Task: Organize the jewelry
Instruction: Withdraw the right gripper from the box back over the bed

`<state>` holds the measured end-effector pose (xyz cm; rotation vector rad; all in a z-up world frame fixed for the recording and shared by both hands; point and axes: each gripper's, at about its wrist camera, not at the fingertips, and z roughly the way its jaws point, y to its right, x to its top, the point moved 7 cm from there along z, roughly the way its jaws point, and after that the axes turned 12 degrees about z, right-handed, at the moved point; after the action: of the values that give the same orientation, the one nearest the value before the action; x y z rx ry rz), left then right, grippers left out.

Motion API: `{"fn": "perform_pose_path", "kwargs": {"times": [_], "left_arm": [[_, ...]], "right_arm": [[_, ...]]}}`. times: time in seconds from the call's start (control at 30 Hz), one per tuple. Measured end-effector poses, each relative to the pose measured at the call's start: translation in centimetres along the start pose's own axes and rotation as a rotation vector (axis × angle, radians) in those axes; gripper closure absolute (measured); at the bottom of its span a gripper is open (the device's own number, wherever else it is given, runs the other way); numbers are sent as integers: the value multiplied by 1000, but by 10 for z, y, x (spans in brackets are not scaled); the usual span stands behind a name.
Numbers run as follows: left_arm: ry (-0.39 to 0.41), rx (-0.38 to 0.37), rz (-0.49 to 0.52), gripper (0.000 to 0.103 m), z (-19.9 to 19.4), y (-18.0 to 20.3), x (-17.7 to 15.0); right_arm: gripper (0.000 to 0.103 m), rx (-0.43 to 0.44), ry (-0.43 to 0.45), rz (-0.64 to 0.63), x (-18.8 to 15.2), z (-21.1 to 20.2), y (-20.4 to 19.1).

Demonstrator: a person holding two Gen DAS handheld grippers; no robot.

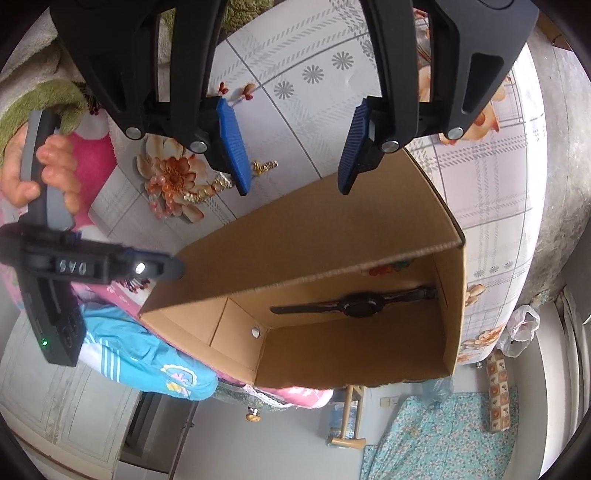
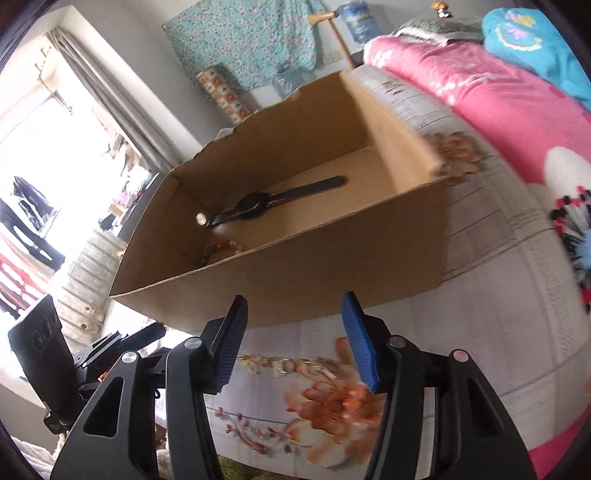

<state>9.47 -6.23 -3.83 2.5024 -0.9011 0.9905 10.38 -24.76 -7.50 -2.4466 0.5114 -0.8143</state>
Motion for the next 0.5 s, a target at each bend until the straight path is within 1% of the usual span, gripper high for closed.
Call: {"fn": "perform_pose_path", "kwargs": {"times": [0.1, 0.17, 0.23, 0.33, 0.5], "left_arm": [[-38, 27, 20, 53, 3, 4, -14], [-59, 38, 20, 53, 6, 4, -23], [-76, 55, 19, 52, 9, 4, -31], [-93, 74, 20, 51, 12, 3, -40], [-112, 118, 51, 45, 16, 3, -46]], "right_arm": [[51, -64, 65, 24, 1, -26, 26], [51, -115, 80, 35, -4, -36, 42], [51, -165, 64, 35, -14, -40, 53], [52, -190, 28, 11, -30, -36, 54], [58, -285, 1, -110, -53, -19, 41]]}}
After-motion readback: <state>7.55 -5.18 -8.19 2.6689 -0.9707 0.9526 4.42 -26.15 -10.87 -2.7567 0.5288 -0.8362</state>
